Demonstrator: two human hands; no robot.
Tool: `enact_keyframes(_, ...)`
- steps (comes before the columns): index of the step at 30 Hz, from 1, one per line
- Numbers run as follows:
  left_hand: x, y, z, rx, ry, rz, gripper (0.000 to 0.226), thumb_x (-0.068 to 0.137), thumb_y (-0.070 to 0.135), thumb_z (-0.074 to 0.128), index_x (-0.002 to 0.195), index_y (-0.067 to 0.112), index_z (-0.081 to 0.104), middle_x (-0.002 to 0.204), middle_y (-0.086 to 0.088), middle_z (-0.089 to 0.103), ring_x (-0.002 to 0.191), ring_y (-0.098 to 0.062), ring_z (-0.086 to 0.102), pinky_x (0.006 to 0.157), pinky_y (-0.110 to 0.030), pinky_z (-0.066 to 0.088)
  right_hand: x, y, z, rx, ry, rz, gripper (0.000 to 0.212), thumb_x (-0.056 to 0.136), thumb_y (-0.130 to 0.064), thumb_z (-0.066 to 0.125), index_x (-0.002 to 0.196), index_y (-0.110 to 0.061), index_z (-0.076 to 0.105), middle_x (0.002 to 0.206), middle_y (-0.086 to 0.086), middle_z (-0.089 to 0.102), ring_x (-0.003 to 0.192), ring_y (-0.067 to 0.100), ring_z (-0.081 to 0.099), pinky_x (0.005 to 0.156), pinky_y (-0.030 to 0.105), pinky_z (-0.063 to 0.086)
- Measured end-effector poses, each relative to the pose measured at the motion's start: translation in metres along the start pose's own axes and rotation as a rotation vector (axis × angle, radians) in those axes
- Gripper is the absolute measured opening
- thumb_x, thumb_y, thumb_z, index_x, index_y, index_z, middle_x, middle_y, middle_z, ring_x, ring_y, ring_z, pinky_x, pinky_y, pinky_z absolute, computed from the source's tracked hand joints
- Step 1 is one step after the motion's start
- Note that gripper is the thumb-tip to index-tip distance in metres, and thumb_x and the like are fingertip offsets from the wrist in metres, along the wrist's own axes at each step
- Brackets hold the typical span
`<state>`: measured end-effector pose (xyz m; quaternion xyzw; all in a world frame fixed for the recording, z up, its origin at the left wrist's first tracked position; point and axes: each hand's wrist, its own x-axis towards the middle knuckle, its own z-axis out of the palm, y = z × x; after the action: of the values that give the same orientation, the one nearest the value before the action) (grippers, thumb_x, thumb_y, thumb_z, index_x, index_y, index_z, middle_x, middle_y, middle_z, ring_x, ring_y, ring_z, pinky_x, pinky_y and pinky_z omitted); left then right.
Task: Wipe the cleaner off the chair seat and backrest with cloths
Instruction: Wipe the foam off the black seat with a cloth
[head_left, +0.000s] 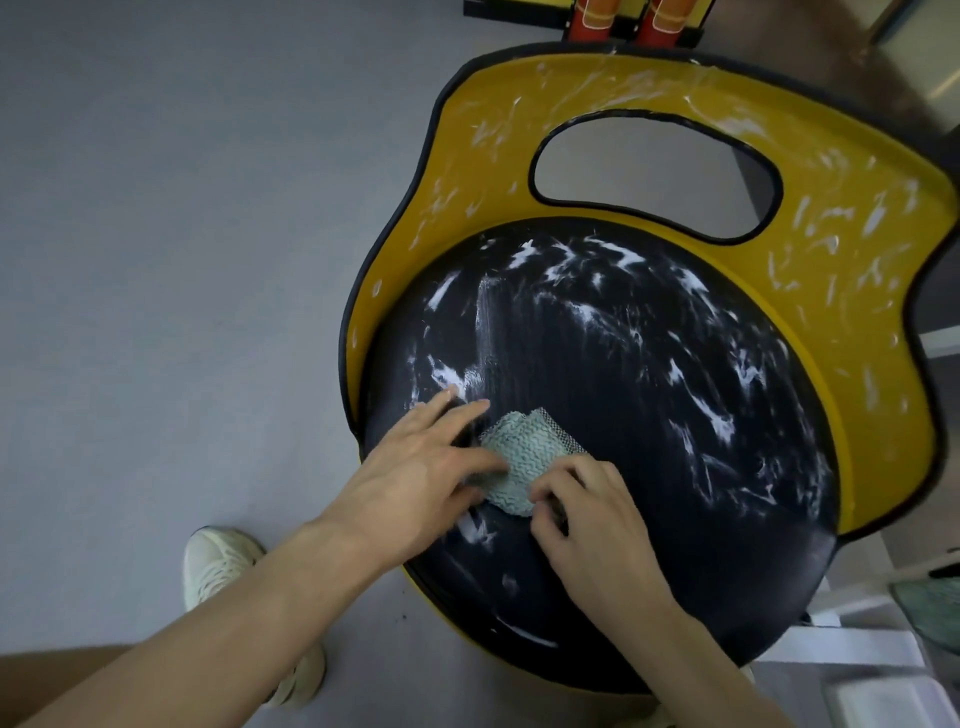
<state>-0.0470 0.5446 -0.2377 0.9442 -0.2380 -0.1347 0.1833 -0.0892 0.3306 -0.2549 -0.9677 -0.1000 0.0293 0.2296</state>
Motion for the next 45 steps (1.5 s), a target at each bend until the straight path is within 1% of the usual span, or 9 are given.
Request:
enact_keyframes(7,0.005,-0.003,0.015,-0.006,0.084,0.049,0.018,0.093,0.039,0.058,0.102,0.034,0.072,0.147,0.002,0.051,0.15,-0.028,0.029,0.12,-0.048,0.03,-0.002,0.008,-0.008,-0.086,-0.135,-0.075,0.026,0.087,-0.049,0.061,0.102,-0.028,0.058,0.112,-0.015,0.049,0.107,0.007,0.043,0.091,0.02,0.041)
enact_keyframes(12,0.01,0.008,0.007,-0.213,0.199,0.0,0.004,0.096,0.034,0.063,0.096,0.031,0.066,0.126,0.016,0.051,0.14,-0.013,0.037,0.116,-0.039,0.034,0.004,0.007,-0.016,0.102,-0.085,0.064,0.01,0.086,-0.038,0.054,0.089,-0.03,0.058,0.098,-0.019,0.056,0.091,0.003,0.05,0.075,0.021,0.04)
enact_keyframes(17,0.015,0.008,0.0,-0.215,0.273,-0.117,0.03,0.102,0.036,0.051,0.129,0.03,0.06,0.139,0.013,0.051,0.134,-0.008,0.041,0.114,-0.032,0.036,0.035,0.016,-0.035,0.25,-0.082,0.302,0.003,0.095,-0.033,0.055,0.092,-0.033,0.058,0.069,-0.006,0.063,0.055,0.009,0.053,0.061,0.037,0.05)
enact_keyframes(22,0.006,-0.006,0.004,-0.073,0.239,-0.223,0.04,0.099,0.02,0.057,0.138,0.021,0.059,0.14,0.0,0.056,0.135,-0.023,0.047,0.117,-0.038,0.036,0.035,0.018,-0.028,-0.083,0.1,0.031,0.038,0.098,-0.018,0.055,0.135,-0.024,0.057,0.127,-0.007,0.057,0.116,0.014,0.051,0.089,0.028,0.047)
enact_keyframes(26,-0.004,-0.009,0.005,0.027,0.093,-0.303,0.056,0.104,0.026,0.047,0.157,0.024,0.032,0.163,-0.007,0.028,0.153,-0.03,0.019,0.125,-0.042,0.019,0.026,0.024,-0.011,-0.155,-0.093,-0.191,0.047,0.099,-0.014,0.059,0.144,-0.024,0.054,0.155,-0.006,0.044,0.145,0.017,0.037,0.118,0.033,0.034)
enact_keyframes(32,-0.013,-0.015,0.002,0.102,-0.027,-0.308,0.065,0.108,0.032,0.035,0.162,0.028,-0.002,0.169,-0.006,-0.009,0.156,-0.027,-0.008,0.125,-0.034,-0.005,0.005,0.001,0.013,-0.295,-0.186,-0.245,0.064,0.085,-0.015,0.071,0.145,-0.017,0.051,0.151,0.001,0.049,0.124,0.023,0.053,0.092,0.037,0.053)
enact_keyframes(35,-0.017,-0.018,-0.001,0.101,-0.054,-0.31,0.072,0.107,0.038,0.039,0.16,0.029,-0.009,0.168,-0.004,-0.017,0.155,-0.025,-0.013,0.117,-0.028,-0.012,0.016,-0.007,0.025,-0.315,-0.149,-0.213,0.074,0.073,-0.007,0.079,0.143,-0.016,0.054,0.149,0.002,0.052,0.132,0.026,0.05,0.094,0.038,0.051)
enact_keyframes(41,-0.012,-0.021,-0.003,0.07,-0.142,-0.31,0.085,0.104,0.044,0.046,0.158,0.027,-0.016,0.165,-0.004,-0.026,0.152,-0.023,-0.022,0.113,-0.027,-0.013,0.091,-0.039,0.027,-0.164,-0.182,-0.106,0.068,0.099,-0.001,0.047,0.159,-0.021,0.023,0.167,-0.003,0.017,0.156,0.021,0.002,0.125,0.033,0.005)
enact_keyframes(45,-0.012,-0.025,-0.002,0.013,-0.186,-0.323,0.098,0.098,0.049,0.057,0.156,0.029,-0.02,0.162,0.0,-0.031,0.15,-0.021,-0.026,0.119,-0.03,-0.008,0.043,-0.036,0.035,-0.209,-0.222,-0.114,0.086,0.08,-0.003,0.073,0.155,-0.015,0.034,0.162,0.003,0.034,0.151,0.024,0.026,0.116,0.043,0.038)
